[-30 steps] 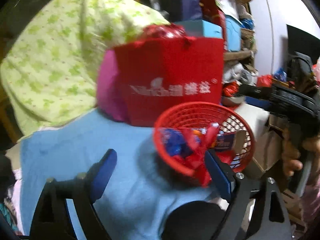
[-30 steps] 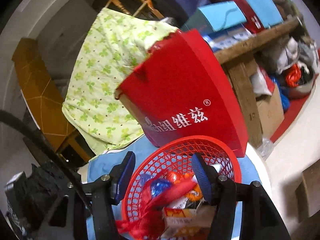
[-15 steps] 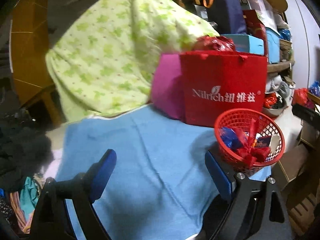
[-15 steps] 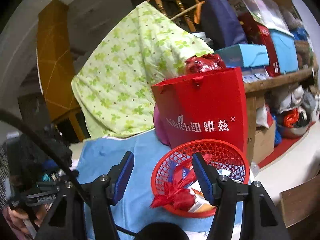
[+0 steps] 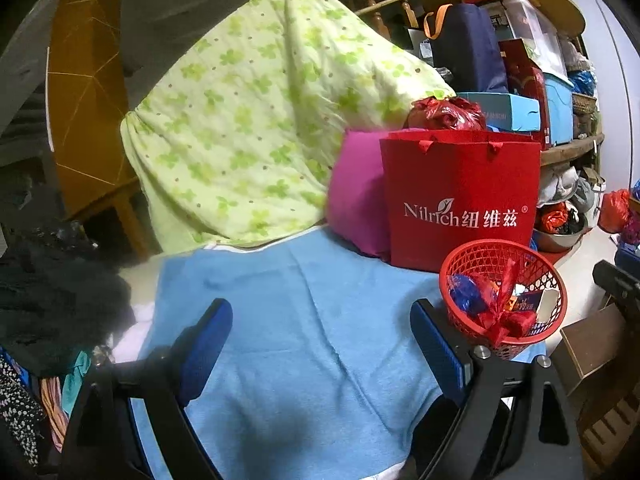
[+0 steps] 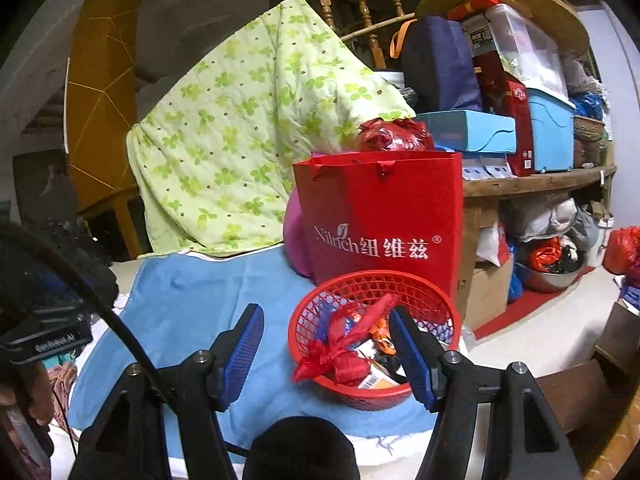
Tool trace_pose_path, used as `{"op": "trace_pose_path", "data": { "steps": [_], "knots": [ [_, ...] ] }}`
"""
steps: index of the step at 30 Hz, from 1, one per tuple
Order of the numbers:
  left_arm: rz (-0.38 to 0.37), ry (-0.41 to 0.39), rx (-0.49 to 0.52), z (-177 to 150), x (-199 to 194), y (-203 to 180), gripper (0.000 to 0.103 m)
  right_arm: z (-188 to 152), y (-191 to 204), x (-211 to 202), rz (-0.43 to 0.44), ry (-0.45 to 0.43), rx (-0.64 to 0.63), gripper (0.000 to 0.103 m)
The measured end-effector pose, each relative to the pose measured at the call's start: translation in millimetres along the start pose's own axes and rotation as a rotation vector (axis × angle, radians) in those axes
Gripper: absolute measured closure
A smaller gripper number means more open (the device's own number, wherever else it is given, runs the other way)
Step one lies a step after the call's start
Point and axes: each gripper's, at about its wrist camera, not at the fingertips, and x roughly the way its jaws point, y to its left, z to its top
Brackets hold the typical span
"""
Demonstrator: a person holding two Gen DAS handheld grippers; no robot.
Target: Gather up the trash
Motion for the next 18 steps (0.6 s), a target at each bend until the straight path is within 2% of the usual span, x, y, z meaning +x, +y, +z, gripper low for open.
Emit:
{"op": "trace_pose_path", "data": {
  "steps": [5,9,18],
  "knots": [
    [0.024,-0.006,0.019,5,-13,-6,0.012,3,0,-7,-0.012,0.027,-0.01,0.034],
    [0.007,0.005,0.038,8,-19,-15,0.012,6,-5,-14,-0.011,0.066,-0.018,0.034],
    [0.037,0.0,0.077,9,-33,-32,0.012,7,-21,-33,-0.032,0.059,-0.008,0.033]
  ]
}}
